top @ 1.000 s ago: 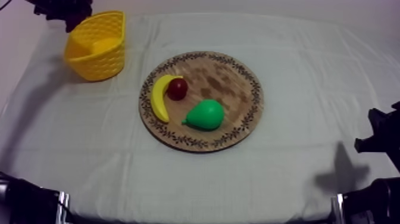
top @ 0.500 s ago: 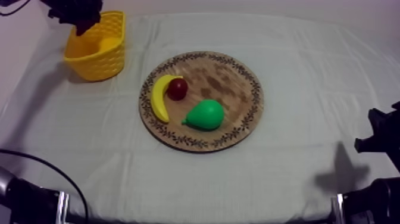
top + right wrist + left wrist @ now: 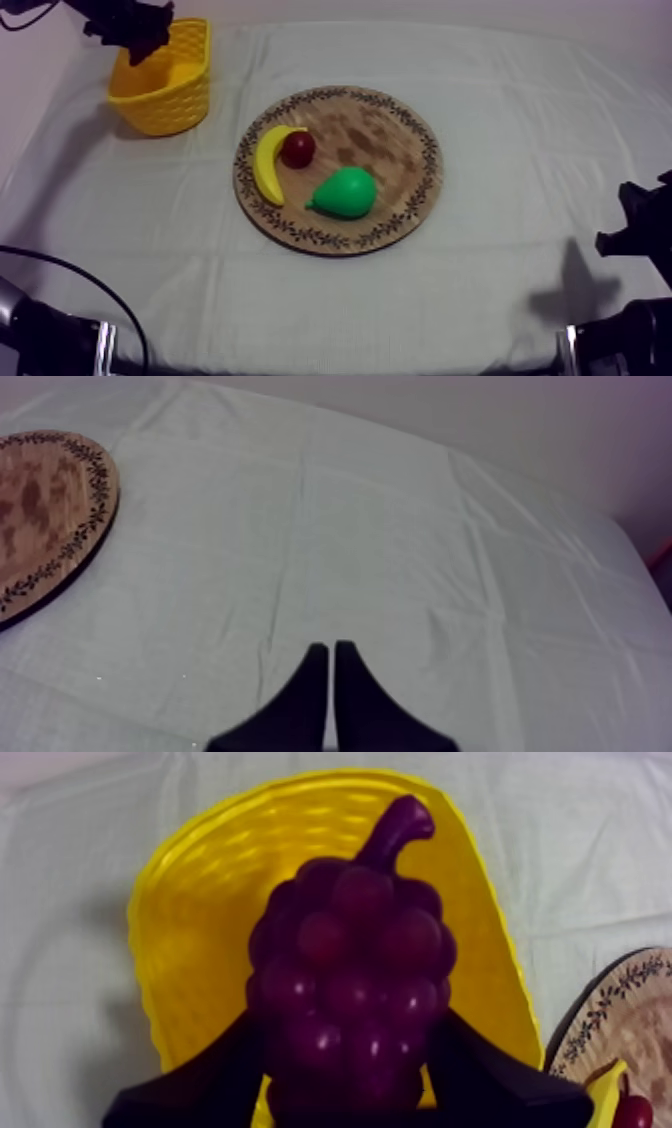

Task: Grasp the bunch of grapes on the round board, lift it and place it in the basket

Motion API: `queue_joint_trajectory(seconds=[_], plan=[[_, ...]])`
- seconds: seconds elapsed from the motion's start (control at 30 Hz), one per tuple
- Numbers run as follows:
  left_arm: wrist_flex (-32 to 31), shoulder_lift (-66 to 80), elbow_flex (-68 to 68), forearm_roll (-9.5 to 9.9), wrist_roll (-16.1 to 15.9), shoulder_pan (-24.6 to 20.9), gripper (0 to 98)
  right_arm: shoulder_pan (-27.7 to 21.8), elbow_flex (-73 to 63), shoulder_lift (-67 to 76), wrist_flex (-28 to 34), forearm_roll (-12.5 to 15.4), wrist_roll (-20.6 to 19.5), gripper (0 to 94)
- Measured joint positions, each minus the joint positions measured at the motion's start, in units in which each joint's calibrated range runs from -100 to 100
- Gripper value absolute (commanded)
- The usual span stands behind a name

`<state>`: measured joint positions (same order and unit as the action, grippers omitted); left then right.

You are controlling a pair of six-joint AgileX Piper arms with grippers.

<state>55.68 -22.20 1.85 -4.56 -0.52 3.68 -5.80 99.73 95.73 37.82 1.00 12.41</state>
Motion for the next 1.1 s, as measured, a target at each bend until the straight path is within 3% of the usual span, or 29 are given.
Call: queue_joint_trajectory(seconds=[0.23, 0.4, 0.77, 1.1], plan=[[-0.1, 0.7, 1.0, 0.0, 0.1, 0.3, 85.3, 0.0, 0.0, 0.0, 0.0, 0.0, 0.0, 0.2], [-0.4, 1.6, 1.7, 0.06, 0.1, 0.4, 93.0, 0.0, 0.0, 0.0, 0.0, 0.0, 0.0, 0.2], [-2.3, 4.7, 4.7, -0.12, -0.1, 0.5, 83.9, 0.0, 0.0, 0.0, 0.0, 0.0, 0.0, 0.2], [-5.3, 14.2, 13.0, -0.23, -0.4, 1.6, 58.7, 0.0, 0.0, 0.0, 0.0, 0.0, 0.0, 0.2]])
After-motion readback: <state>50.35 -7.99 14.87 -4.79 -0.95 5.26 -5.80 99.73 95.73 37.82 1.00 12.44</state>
